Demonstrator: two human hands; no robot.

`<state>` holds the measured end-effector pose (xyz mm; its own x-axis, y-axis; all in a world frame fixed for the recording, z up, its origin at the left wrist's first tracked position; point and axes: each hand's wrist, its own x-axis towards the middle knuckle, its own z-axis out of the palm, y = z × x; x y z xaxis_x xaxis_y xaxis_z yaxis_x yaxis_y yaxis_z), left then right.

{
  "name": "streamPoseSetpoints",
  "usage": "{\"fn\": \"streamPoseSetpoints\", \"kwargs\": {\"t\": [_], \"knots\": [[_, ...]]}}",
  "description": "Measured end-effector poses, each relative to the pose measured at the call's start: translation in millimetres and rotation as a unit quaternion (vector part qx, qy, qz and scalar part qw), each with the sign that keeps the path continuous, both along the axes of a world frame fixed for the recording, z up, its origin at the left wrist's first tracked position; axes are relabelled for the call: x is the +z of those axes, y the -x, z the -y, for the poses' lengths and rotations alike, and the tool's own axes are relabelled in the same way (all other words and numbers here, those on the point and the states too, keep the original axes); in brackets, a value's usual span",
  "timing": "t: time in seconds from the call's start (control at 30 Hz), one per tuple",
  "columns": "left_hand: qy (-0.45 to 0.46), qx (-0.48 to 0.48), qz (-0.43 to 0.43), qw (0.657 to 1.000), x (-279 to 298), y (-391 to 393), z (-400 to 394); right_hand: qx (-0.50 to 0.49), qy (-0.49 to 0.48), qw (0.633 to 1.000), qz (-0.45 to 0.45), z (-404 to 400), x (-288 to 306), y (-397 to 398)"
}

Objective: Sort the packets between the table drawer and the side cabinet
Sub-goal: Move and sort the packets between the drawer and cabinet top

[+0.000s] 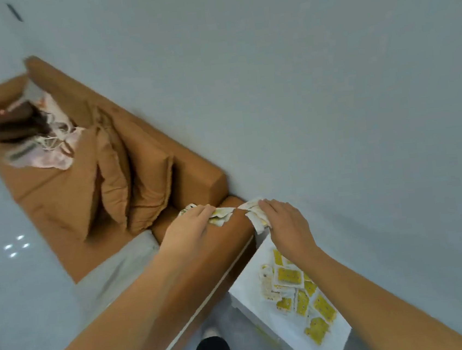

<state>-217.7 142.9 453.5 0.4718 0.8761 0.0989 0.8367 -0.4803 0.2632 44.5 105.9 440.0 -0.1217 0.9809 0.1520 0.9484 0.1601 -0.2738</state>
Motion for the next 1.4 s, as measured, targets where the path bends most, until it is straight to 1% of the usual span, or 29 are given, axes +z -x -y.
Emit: {"fn": "streamPoseSetpoints", "kwargs": {"t": [0.07, 0.13, 0.27, 0.4, 0.5, 0.6, 0.73, 0.87, 0.97, 1.13, 1.27, 1.4], "knots": [[-0.033, 0.063, -0.001, 0.997, 20.1, 44.0, 27.2, 0.063, -0.001, 0.998, 0.001, -3.6, 17.3, 44.3], [-0.057, 0.125, -0.013, 0.99, 30.6, 91.3, 56.0, 0.134, -0.023, 0.991, 0.005, -5.7, 29.3, 92.9], [-0.06, 0.239, -0.03, 0.969, 38.1, 183.6, 129.0, 0.263, -0.037, 0.964, 0.015, 10.2, 39.8, 200.2], [-0.056, 0.356, -0.032, 0.932, 29.1, 270.5, 210.3, 0.385, -0.05, 0.921, 0.029, 39.1, 30.7, 309.1], [-0.047, 0.436, -0.026, 0.898, 18.7, 334.2, 275.9, 0.454, -0.038, 0.89, 0.025, 69.9, 22.9, 393.7], [-0.04, 0.5, -0.008, 0.865, 7.9, 398.1, 337.3, 0.503, -0.013, 0.864, 0.038, 104.4, 16.4, 481.0], [-0.027, 0.561, 0.002, 0.827, -10.4, 494.4, 403.3, 0.554, -0.02, 0.831, 0.041, 145.6, 1.1, 598.9], [-0.01, 0.613, 0.007, 0.79, -13.1, 579.5, 455.6, 0.578, -0.006, 0.815, 0.044, 175.7, -14.7, 714.0], [-0.006, 0.635, 0.018, 0.772, -11.9, 631.2, 485.9, 0.598, 0.01, 0.8, 0.048, 201.0, -14.4, 789.2], [0.019, 0.675, 0.042, 0.736, -40.8, 702.0, 516.6, 0.634, 0.031, 0.771, 0.059, 229.7, -24.7, 887.1], [0.051, 0.701, 0.05, 0.71, -75.0, 756.5, 520.0, 0.666, 0.041, 0.739, 0.089, 232.7, -55.7, 963.0], [0.079, 0.728, 0.064, 0.678, -115.3, 829.4, 505.8, 0.686, 0.059, 0.717, 0.11, 218.5, -92.2, 1058.7]]}}
